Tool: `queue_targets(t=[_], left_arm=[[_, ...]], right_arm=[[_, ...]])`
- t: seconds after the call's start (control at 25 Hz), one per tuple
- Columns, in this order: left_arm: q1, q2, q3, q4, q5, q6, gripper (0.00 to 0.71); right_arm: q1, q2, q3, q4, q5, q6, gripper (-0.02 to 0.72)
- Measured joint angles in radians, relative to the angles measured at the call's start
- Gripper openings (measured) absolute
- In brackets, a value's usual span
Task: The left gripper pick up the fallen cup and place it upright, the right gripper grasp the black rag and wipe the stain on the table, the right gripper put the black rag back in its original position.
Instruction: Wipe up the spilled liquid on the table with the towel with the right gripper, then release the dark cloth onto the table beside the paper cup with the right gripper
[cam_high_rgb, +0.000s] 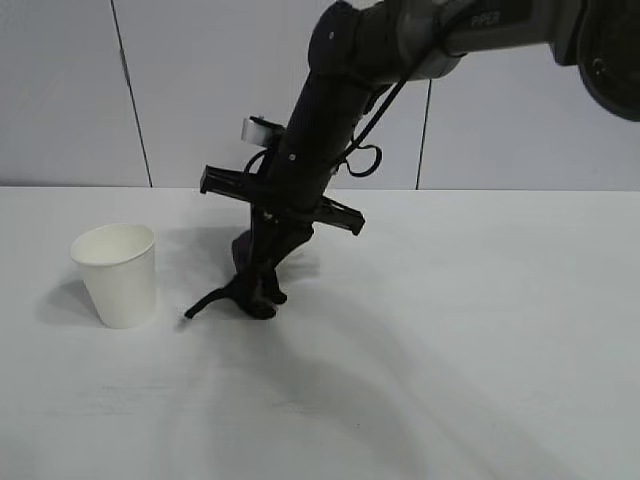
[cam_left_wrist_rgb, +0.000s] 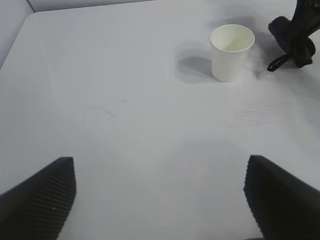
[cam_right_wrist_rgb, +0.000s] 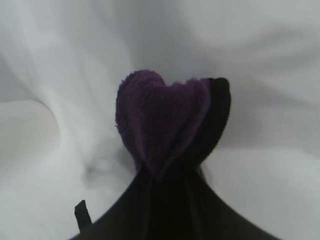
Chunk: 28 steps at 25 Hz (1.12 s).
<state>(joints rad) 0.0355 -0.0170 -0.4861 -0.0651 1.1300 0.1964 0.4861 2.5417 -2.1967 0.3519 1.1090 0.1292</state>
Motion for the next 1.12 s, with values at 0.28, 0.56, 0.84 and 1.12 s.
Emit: queue_targets(t=[0.28,0.56,0.84,1.12], left_arm=[[0.000,0.000,0.000,0.000,0.000,0.000,0.660],[0.000,0.000,0.000,0.000,0.000,0.000,0.660],[0.000,0.000,0.000,0.000,0.000,0.000,0.660],[0.000,0.000,0.000,0.000,0.000,0.000,0.660]], right_arm=[[0.000,-0.012,0.000,-0.123,0.078,0.017,0.074],[-0.008,-0.036,-0.015,-0.240,0.107,0.046,0.074],[-0.008,-0.046,-0.017,-0.247,0.108,0.052,0.074],[-0.008,-0.046,-0.017,-0.248,0.111,0.048,0.106]])
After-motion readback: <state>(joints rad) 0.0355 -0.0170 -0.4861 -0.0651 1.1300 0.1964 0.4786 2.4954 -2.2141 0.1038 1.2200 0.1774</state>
